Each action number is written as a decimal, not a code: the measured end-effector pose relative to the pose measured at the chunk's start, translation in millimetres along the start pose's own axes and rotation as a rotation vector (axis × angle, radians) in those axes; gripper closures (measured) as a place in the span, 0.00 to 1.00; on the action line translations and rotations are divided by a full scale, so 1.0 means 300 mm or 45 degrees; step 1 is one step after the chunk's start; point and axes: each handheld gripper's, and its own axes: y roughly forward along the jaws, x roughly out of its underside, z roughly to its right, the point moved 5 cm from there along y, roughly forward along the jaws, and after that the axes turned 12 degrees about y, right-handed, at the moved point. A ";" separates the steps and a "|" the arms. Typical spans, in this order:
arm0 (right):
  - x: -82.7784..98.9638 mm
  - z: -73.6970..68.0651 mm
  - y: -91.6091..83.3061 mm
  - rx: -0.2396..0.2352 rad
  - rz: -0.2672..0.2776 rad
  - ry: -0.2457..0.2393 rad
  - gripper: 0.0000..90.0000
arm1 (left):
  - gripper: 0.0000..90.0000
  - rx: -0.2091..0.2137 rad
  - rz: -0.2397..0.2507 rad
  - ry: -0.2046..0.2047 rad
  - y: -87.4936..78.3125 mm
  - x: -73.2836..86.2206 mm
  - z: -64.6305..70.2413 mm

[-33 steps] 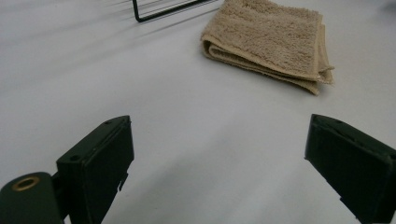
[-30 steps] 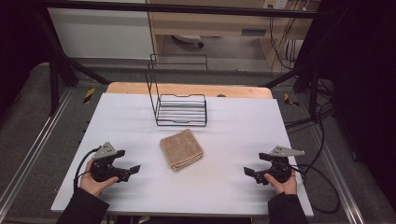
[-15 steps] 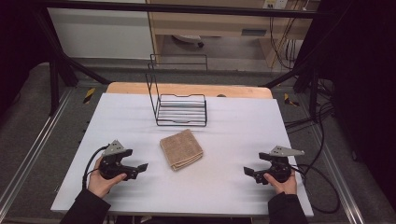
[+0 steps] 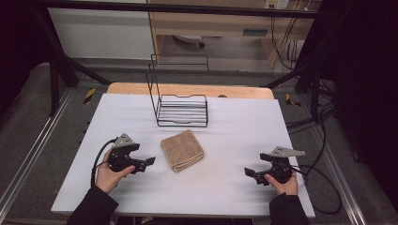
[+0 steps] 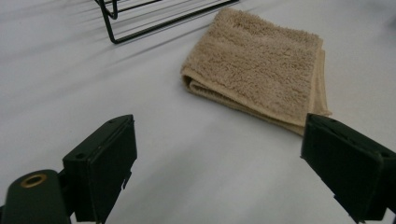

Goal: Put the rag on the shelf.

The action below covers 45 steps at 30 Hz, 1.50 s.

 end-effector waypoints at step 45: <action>0.004 -0.003 0.007 0.015 -0.020 -0.018 0.01 | 0.66 -0.052 -0.222 -0.003 0.273 -0.090 -0.057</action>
